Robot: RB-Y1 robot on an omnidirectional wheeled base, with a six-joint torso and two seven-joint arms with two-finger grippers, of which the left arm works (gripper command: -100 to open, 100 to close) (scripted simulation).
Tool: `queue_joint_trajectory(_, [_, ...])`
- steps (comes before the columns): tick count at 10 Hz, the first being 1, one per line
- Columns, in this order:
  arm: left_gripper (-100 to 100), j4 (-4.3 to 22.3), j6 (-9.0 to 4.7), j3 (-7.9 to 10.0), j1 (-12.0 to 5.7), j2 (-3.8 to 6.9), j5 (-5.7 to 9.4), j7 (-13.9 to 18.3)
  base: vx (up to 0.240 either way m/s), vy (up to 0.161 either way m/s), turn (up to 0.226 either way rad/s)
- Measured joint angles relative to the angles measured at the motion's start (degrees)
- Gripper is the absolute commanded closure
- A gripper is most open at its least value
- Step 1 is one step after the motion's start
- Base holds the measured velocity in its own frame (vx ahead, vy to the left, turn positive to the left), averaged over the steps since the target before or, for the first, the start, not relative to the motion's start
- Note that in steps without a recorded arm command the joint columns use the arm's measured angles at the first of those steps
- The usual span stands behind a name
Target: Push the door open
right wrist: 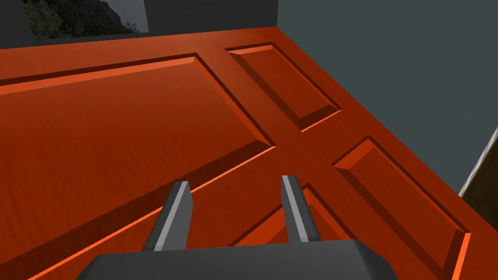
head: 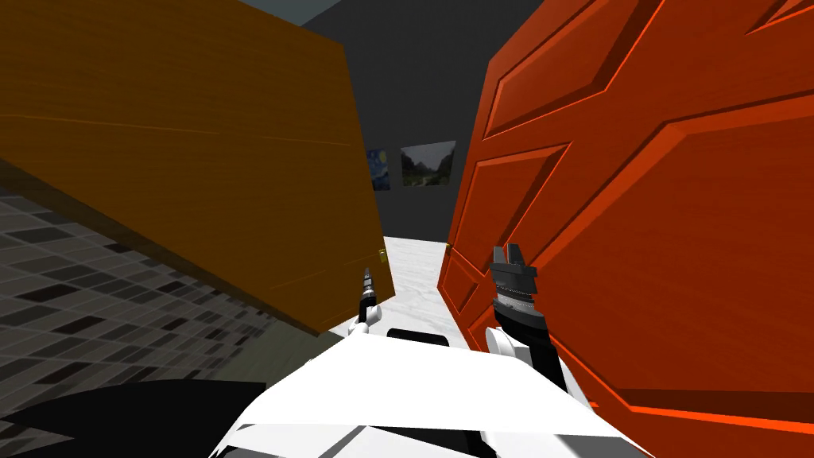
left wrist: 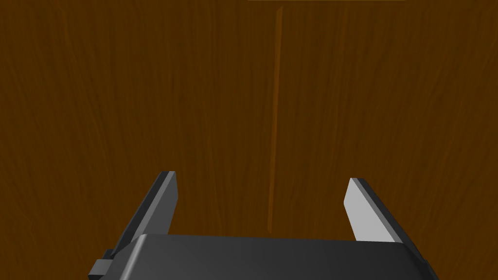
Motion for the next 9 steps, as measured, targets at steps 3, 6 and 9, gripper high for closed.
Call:
queue_joint_trajectory(3, [-100, 0.0, -0.55, 0.09, 0.35, 1.06, 0.01, -0.2, 0.235, 0.15, -0.014])
queue_joint_trajectory(6, [-100, 0.1, -0.9, 0.28, 0.36, 0.59, 0.1, -0.3, 0.204, 0.03, -0.029])
queue_joint_trajectory(9, [-100, 1.5, -1.87, 0.53, 0.04, -0.92, 0.21, -0.3, 0.186, -0.082, -0.039])
